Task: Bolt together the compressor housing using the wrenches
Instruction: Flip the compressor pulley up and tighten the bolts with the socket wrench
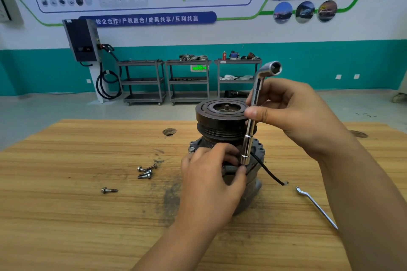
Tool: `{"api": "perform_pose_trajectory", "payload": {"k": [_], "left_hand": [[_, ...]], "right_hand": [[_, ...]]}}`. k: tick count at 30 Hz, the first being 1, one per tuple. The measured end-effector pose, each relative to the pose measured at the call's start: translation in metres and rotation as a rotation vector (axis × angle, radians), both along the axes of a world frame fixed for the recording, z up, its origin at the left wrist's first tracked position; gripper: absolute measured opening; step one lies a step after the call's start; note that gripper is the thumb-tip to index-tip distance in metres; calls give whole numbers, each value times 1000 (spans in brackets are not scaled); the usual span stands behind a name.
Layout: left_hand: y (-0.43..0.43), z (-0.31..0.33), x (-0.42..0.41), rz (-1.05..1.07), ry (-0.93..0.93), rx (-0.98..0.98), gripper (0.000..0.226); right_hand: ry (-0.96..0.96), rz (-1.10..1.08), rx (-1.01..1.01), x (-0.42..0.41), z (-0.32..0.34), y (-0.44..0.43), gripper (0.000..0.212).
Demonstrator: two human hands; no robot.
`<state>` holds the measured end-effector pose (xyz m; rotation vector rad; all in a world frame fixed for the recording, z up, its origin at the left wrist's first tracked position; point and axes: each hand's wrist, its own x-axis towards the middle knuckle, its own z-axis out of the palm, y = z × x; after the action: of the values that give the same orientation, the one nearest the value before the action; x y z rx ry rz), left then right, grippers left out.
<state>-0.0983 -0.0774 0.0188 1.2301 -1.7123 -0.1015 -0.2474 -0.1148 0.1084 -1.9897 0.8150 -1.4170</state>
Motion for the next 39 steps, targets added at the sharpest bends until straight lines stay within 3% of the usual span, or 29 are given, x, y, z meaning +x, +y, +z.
{"api": "perform_pose_trajectory", "payload": {"k": [5,8,11,14,17,20,22,24,27,33,36,39], "left_hand": [[1,1,0,-6,-10,-14,17],[2,0,2,-43,81,-67,17],[0,-1,7,-54,190,-103,20],[-2,-2,10,-43,165,-101,25],[-3,-4,9,-44,135,-82,29],[-4,-4,8,-48,151,-68,28],[-3,-3,7,-69,182,-65,26],[-3,-1,7,-82,201,-63,23],[-2,1,4,-61,194,-71,19],[-3,7,-6,28,204,-54,12],[-3,7,-7,35,177,-39,14],[-2,6,-5,17,158,-14,26]], "right_hand": [[50,-21,-1,5,1,2,15],[140,-81,-44,6,0,3,12],[217,-84,-46,5,0,3,17],[244,-40,-16,3,-1,3,20],[228,-10,27,0,-1,1,21],[199,-2,16,1,0,2,9],[197,-17,-10,3,-2,1,31],[187,-45,-30,7,-4,1,36],[151,-77,-41,11,-6,-2,26],[116,-119,-63,19,-12,-5,31],[111,-51,7,17,-11,-5,29],[142,71,60,4,-8,-6,11]]}}
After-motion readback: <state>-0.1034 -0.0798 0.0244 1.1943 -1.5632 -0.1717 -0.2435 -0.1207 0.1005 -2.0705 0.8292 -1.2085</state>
